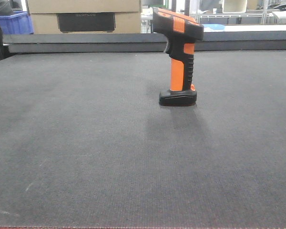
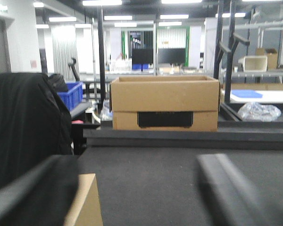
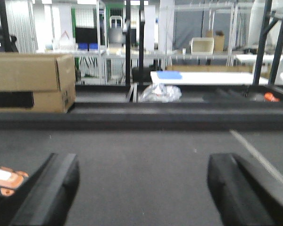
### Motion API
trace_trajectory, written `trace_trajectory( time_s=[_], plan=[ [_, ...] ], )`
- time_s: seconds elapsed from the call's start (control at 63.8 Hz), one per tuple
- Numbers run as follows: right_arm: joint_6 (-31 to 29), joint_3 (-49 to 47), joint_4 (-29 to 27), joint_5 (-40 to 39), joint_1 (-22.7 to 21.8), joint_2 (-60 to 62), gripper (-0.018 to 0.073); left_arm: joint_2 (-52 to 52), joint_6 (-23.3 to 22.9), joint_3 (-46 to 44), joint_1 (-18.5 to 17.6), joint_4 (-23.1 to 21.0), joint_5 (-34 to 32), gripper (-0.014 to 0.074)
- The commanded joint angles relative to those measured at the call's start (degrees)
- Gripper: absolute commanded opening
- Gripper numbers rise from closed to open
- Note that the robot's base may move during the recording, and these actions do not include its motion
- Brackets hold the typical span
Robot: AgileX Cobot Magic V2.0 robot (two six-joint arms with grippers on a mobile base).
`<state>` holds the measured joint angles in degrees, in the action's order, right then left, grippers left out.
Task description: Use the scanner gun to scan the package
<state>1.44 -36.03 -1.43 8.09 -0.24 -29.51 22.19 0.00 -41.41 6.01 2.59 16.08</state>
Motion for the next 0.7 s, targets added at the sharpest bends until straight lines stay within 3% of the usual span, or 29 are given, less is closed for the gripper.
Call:
trace_trajectory(
  time_s=[0.0, 0.141, 0.313, 0.423, 0.517, 0.627, 0.689],
  plan=[
    [-0.22, -0.45, -0.01, -1.19, -0.19, -3.29, 0.0526, 3.18, -0.32, -3.15, 0.08, -0.77, 2.67, 0.0595],
    [-0.22, -0.45, -0.01, -1.19, 0.9, -7.32, 0.0554, 10.71, -0.32, -10.91, 0.08, -0.66, 12.79, 0.0587],
    [-0.22, -0.45, -0.01, -1.69, 4.57, -10.21, 0.0553, 22.66, -0.32, -23.78, 0.08, -0.25, 30.99, 0.058],
    [-0.22, -0.45, -0.01, -2.53, 6.89, -10.82, 0.0551, 31.72, 0.0, -32.21, 0.08, 2.48, 41.03, 0.058],
    [-0.22, -0.45, 0.09, -2.66, 8.46, -11.08, 0.0551, 37.24, 1.12, -38.13, 0.31, 5.78, 45.38, 0.058],
    [-0.22, -0.45, 0.35, -2.66, 9.75, -11.2, 0.0551, 42.84, 4.7, -43.42, 4.46, 3.61, 47.19, 0.058],
    [-0.22, -0.45, 0.35, -2.66, 10.57, -11.42, 0.0551, 45.81, 7.93, -46.47, 8.95, -0.87, 48.64, 0.058]
  ],
)
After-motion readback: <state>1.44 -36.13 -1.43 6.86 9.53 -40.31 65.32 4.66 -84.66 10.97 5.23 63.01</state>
